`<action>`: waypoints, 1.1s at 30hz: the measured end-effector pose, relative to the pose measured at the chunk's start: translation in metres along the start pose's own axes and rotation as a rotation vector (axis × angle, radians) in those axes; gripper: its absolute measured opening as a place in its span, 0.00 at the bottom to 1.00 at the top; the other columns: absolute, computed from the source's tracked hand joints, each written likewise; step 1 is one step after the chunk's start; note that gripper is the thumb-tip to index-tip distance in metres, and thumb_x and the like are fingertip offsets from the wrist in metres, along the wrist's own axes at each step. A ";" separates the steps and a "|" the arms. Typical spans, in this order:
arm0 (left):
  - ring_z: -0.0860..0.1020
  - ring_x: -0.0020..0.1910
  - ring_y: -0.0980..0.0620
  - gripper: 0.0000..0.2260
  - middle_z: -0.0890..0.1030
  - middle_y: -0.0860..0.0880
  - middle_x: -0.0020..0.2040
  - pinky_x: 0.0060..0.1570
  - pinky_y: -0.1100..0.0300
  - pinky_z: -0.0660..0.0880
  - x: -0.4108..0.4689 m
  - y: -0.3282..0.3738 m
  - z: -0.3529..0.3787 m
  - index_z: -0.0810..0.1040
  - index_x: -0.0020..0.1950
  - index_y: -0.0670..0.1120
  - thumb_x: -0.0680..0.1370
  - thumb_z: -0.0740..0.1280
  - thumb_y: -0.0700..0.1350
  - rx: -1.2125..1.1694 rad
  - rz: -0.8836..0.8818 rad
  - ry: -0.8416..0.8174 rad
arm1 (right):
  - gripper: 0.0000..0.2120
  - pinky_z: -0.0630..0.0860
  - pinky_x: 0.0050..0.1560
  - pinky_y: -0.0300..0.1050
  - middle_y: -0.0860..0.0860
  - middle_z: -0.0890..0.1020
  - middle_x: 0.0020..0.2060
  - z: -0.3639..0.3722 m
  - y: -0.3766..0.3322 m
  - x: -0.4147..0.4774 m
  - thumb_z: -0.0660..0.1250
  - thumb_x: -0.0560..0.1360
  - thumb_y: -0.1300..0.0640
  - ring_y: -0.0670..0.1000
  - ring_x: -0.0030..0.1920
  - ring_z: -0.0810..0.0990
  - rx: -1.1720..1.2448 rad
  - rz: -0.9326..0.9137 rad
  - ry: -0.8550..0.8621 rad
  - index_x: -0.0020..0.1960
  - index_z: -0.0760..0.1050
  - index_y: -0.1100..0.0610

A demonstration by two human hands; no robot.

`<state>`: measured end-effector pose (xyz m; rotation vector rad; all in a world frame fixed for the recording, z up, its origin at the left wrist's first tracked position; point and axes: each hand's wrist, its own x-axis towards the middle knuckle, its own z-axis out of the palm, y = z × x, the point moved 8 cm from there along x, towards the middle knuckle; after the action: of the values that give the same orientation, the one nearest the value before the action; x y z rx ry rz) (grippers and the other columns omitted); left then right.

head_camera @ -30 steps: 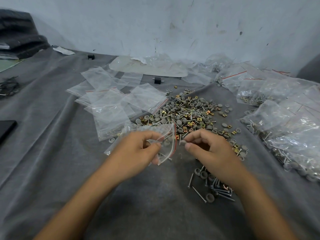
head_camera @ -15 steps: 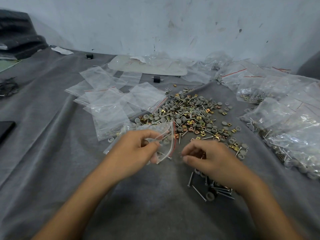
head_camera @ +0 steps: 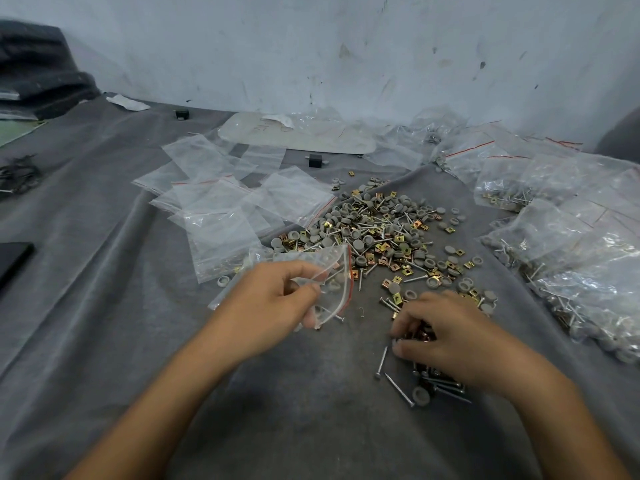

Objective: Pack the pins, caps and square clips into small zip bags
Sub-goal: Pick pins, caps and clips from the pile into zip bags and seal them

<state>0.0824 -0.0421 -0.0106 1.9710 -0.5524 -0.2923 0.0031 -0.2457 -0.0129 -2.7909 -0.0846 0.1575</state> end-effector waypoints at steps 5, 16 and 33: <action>0.76 0.31 0.54 0.09 0.84 0.51 0.31 0.31 0.62 0.69 0.000 0.000 0.001 0.83 0.54 0.57 0.82 0.66 0.44 0.004 0.003 0.000 | 0.03 0.72 0.57 0.48 0.39 0.75 0.46 0.000 -0.001 0.001 0.67 0.78 0.44 0.42 0.51 0.72 0.050 0.004 0.058 0.47 0.77 0.41; 0.72 0.26 0.59 0.11 0.84 0.49 0.30 0.27 0.68 0.66 0.000 0.002 -0.001 0.83 0.52 0.57 0.82 0.66 0.41 -0.037 0.024 0.011 | 0.04 0.71 0.57 0.44 0.38 0.74 0.48 -0.004 0.002 0.003 0.67 0.78 0.51 0.43 0.54 0.71 0.045 0.062 0.124 0.45 0.76 0.42; 0.77 0.29 0.58 0.08 0.85 0.54 0.32 0.36 0.57 0.73 0.001 -0.005 0.004 0.81 0.56 0.58 0.82 0.66 0.47 0.067 0.030 -0.007 | 0.09 0.70 0.52 0.45 0.39 0.76 0.42 -0.008 -0.017 0.006 0.61 0.80 0.44 0.43 0.48 0.73 0.173 -0.050 0.331 0.44 0.75 0.44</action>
<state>0.0828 -0.0439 -0.0171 2.0246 -0.6027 -0.2653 0.0095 -0.2319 -0.0001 -2.5993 -0.0553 -0.2958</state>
